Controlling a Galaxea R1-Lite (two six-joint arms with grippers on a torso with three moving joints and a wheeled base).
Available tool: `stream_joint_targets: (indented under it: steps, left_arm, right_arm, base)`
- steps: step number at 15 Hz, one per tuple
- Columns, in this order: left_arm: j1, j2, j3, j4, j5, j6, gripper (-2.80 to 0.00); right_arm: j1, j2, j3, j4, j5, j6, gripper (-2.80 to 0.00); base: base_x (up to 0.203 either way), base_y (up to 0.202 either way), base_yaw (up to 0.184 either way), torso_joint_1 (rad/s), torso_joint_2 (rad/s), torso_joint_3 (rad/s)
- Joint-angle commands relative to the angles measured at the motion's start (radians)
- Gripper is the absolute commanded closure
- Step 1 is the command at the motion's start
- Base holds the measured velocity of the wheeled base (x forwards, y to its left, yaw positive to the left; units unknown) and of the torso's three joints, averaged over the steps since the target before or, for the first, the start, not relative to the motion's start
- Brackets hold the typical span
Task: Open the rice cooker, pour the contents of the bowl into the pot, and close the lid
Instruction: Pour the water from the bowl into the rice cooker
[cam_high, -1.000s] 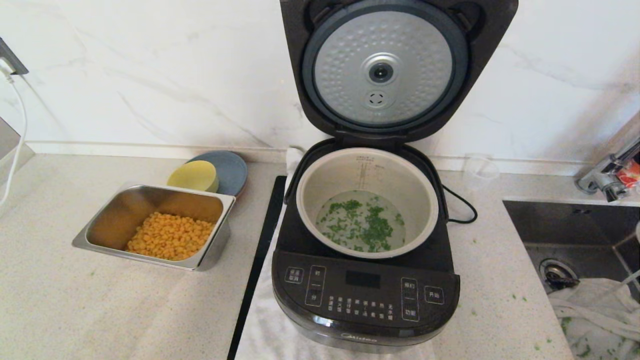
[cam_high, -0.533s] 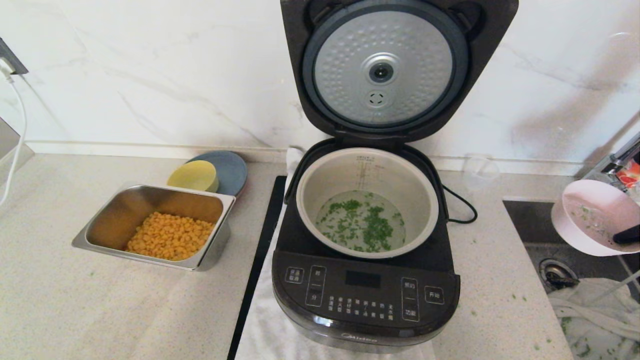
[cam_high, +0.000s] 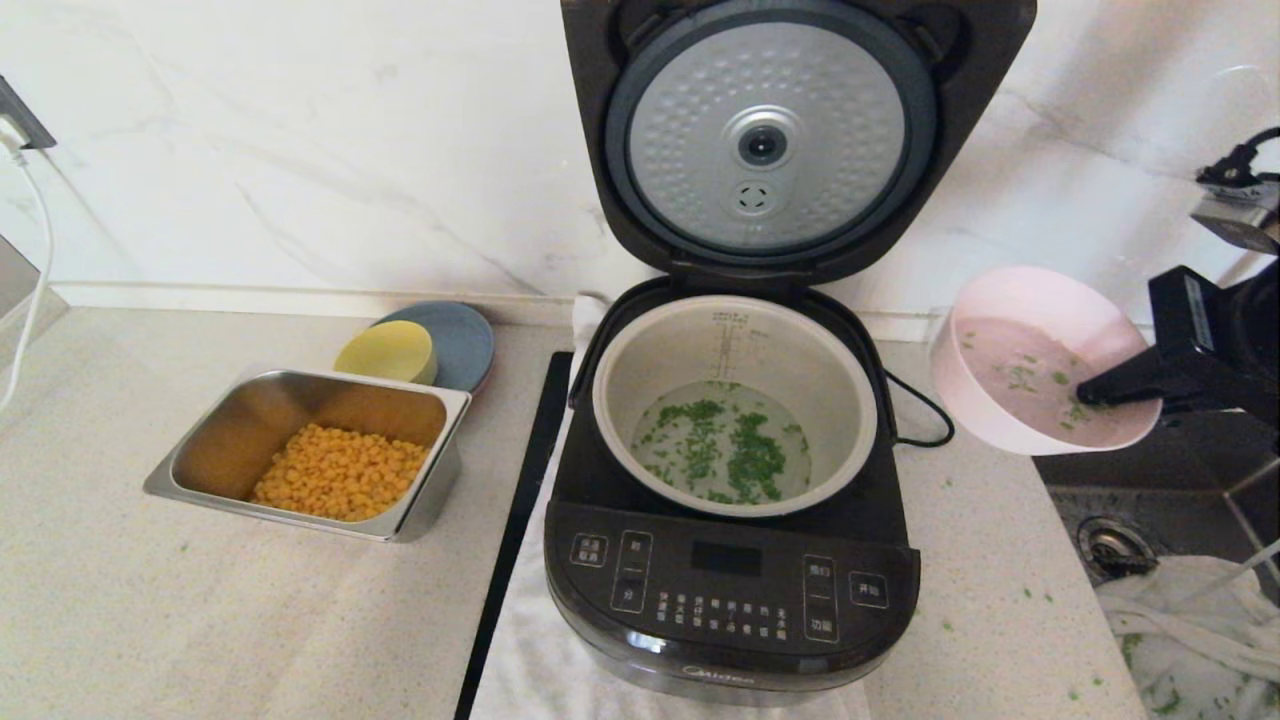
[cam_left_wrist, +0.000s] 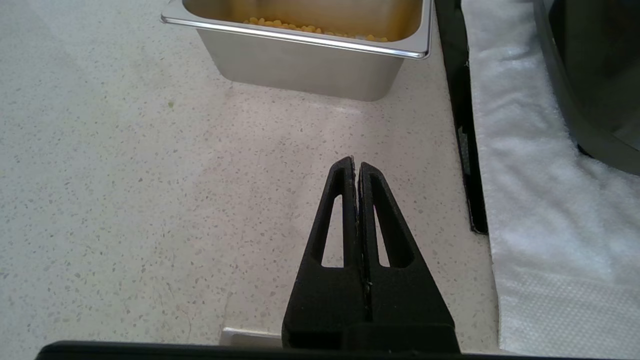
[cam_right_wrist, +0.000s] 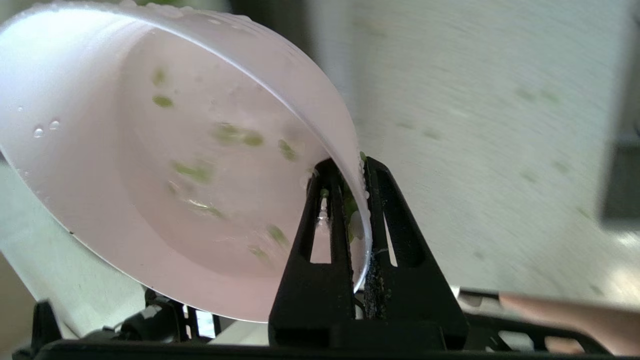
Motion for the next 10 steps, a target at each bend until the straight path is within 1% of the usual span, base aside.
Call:
stream_joint_targets:
  steps: [1, 4, 6, 8, 10]
  left_arm:
    - [0.0, -0.002, 0.0, 0.0, 0.0, 0.0, 0.0]
    - [-0.001, -0.002, 0.001, 0.0, 0.0, 0.0, 0.0]
    - [0.0, -0.002, 0.0, 0.0, 0.0, 0.0, 0.0]
    - [0.0, -0.002, 0.0, 0.0, 0.0, 0.0, 0.0]
    - [0.0, -0.002, 0.001, 0.0, 0.0, 0.0, 0.0]
  right_arm:
    - [0.147, 0.088, -0.112, 0.007, -0.038, 0.039, 0.0]
    - [0.275, 0.189, -0.207, 0.004, -0.125, 0.067, 0.0]
    - [0.342, 0.236, -0.221, -0.031, -0.165, 0.083, 0.0]
    - [0.385, 0.278, -0.222, -0.064, -0.207, 0.086, 0.0]
    - [0.406, 0.305, -0.222, -0.105, -0.228, 0.089, 0.0]
  base:
    - [0.0, 0.0, 0.0, 0.0, 0.0, 0.0]
    - [0.0, 0.0, 0.0, 0.0, 0.0, 0.0]
    - [0.0, 0.0, 0.0, 0.0, 0.0, 0.0]
    - [0.0, 0.0, 0.0, 0.0, 0.0, 0.0]
    - [0.0, 0.0, 0.0, 0.0, 0.0, 0.0]
